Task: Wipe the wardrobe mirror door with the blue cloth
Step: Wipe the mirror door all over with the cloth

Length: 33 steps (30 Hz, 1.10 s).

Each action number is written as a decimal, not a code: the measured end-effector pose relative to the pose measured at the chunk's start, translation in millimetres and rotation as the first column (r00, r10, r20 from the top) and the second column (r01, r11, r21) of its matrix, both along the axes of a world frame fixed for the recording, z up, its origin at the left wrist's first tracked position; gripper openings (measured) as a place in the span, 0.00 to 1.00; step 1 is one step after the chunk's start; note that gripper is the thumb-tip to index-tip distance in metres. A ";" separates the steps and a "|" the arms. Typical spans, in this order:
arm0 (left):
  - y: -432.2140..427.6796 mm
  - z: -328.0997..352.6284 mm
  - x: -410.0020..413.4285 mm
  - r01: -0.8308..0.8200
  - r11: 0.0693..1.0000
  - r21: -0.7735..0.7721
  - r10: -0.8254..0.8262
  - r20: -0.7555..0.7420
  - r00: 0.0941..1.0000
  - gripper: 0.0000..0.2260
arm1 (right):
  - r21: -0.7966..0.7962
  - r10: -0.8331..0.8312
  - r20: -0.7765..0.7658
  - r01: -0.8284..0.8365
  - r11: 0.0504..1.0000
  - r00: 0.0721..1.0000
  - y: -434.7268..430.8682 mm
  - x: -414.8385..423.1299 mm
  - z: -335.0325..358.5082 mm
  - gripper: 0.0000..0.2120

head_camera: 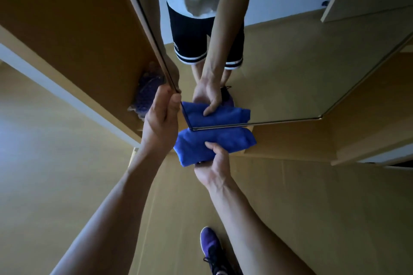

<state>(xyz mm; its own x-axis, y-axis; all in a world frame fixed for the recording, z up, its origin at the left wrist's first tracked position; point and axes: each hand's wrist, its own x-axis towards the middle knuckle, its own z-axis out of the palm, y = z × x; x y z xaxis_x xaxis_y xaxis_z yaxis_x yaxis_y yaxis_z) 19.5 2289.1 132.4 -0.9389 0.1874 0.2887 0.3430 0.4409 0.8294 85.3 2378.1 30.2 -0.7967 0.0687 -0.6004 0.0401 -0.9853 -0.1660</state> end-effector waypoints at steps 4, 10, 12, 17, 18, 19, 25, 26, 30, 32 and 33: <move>0.5 -9.1 3.4 -0.087 0.995 0.056 0.086 0.024 0.996 0.06 | 0.003 0.076 -0.003 -0.075 0.997 0.997 10.0 -2.4 -6.4 0.16; 1.8 -3.8 4.1 -0.112 0.990 0.082 0.104 0.087 0.991 0.06 | -0.134 -0.058 0.065 0.066 0.989 0.996 42.0 -1.6 -11.8 0.16; 1.0 -0.8 2.9 -0.124 0.989 0.084 0.116 0.091 0.989 0.08 | -0.134 -0.107 0.063 0.115 0.984 0.992 59.8 4.2 -16.5 0.20; 4.4 -2.6 0.5 -0.122 0.989 0.080 0.113 0.112 0.987 0.09 | -0.075 -0.167 0.033 0.169 0.983 0.985 86.0 19.8 -18.9 0.28; 6.4 -2.7 0.9 -0.117 0.990 0.078 0.108 0.116 0.987 0.09 | -0.067 -0.176 0.034 0.178 0.982 0.984 84.5 19.9 -18.2 0.27; 8.2 -2.6 1.5 -0.114 0.991 0.076 0.104 0.116 0.988 0.08 | -0.061 -0.180 0.034 0.182 0.981 0.983 80.1 18.7 -15.8 0.26; 6.6 -1.9 -2.2 -0.097 0.993 0.070 0.090 0.098 0.991 0.09 | -0.068 0.027 0.080 -0.022 0.997 0.996 5.4 -10.9 2.0 0.19; 6.1 -3.4 -4.4 -0.095 0.993 0.074 0.088 0.102 0.991 0.10 | -0.092 0.036 0.089 -0.028 0.995 0.995 -1.0 -15.0 2.0 0.19; 4.4 -4.0 -5.9 -0.114 0.993 0.043 0.111 0.068 0.991 0.08 | -0.071 0.042 0.104 -0.035 0.997 0.994 11.9 -16.8 -5.0 0.17; 3.7 -4.0 -6.2 -0.142 0.989 0.044 0.139 0.052 0.989 0.08 | -0.070 -0.013 0.128 0.022 0.997 0.992 35.1 -12.0 -9.9 0.16; 3.8 -4.5 -7.5 -0.151 0.987 0.052 0.148 0.057 0.987 0.08 | -0.073 -0.050 0.137 0.060 0.996 0.989 48.6 -8.3 -12.0 0.15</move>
